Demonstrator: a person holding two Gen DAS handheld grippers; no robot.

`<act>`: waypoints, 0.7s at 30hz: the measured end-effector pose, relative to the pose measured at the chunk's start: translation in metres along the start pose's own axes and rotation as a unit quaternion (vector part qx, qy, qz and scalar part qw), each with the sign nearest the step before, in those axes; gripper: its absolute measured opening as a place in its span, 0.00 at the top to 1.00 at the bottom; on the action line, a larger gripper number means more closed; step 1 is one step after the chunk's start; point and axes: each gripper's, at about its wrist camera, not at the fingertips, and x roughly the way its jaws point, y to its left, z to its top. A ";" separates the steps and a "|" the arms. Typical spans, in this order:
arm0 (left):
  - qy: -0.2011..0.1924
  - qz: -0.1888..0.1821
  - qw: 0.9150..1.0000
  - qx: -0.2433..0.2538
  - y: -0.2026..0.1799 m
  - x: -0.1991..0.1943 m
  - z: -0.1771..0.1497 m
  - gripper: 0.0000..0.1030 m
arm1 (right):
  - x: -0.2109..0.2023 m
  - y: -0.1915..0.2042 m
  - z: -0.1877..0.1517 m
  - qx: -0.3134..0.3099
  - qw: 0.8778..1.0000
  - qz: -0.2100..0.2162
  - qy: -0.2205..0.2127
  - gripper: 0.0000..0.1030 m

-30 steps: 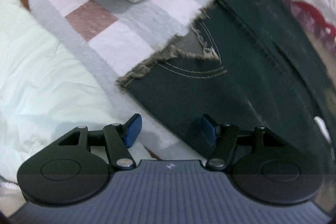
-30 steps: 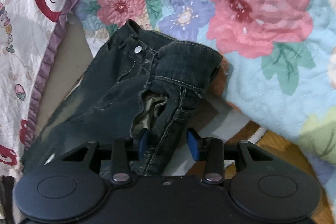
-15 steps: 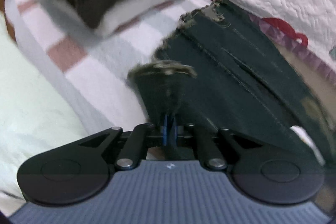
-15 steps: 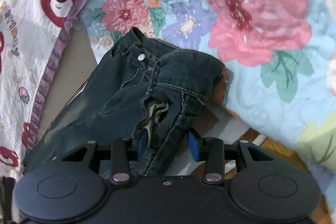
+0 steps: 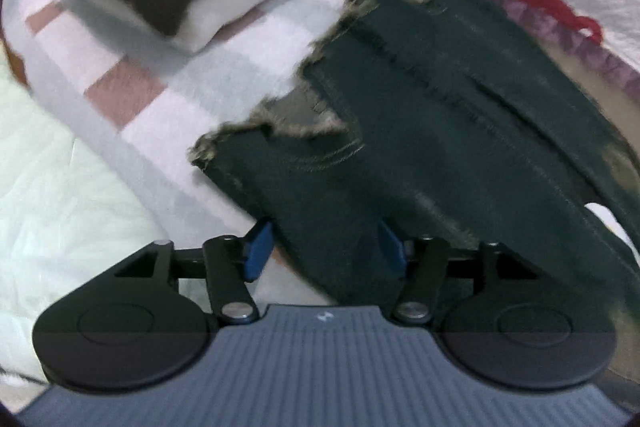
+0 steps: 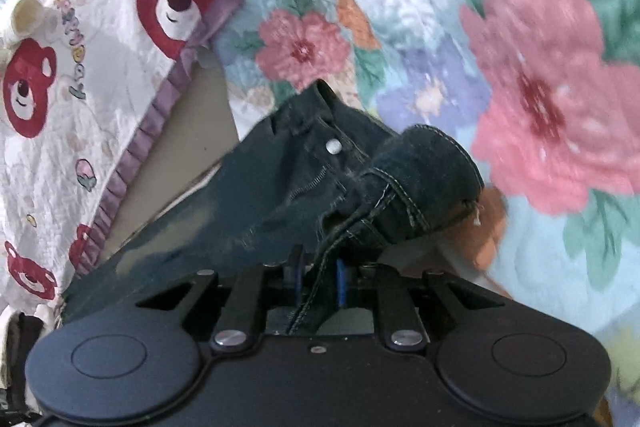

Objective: Fold clothes

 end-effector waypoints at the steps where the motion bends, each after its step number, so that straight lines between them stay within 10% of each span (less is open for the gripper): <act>1: 0.003 0.002 1.000 -0.003 0.002 0.002 -0.001 0.45 | 0.000 0.002 0.002 -0.004 1.000 0.001 -0.002 0.82; 8: -0.018 -0.022 0.999 0.025 -0.008 0.011 0.013 0.36 | 0.000 0.007 0.003 -0.017 1.000 0.000 0.005 0.79; 9: -0.022 -0.023 0.999 0.029 -0.010 0.011 0.014 0.43 | 0.000 0.006 0.002 -0.017 1.000 0.000 0.006 0.79; 11: -0.029 -0.014 0.999 0.039 -0.015 0.010 0.015 0.93 | -0.004 0.002 0.000 -0.012 1.000 -0.001 0.008 0.78; 12: -0.033 -0.005 0.998 0.049 -0.018 0.009 0.015 0.98 | -0.005 0.000 0.000 -0.010 1.000 -0.002 0.009 0.76; 21: -0.141 0.023 0.988 0.061 -0.014 -0.052 0.014 0.98 | -0.023 -0.030 -0.009 0.071 0.997 0.014 0.019 0.60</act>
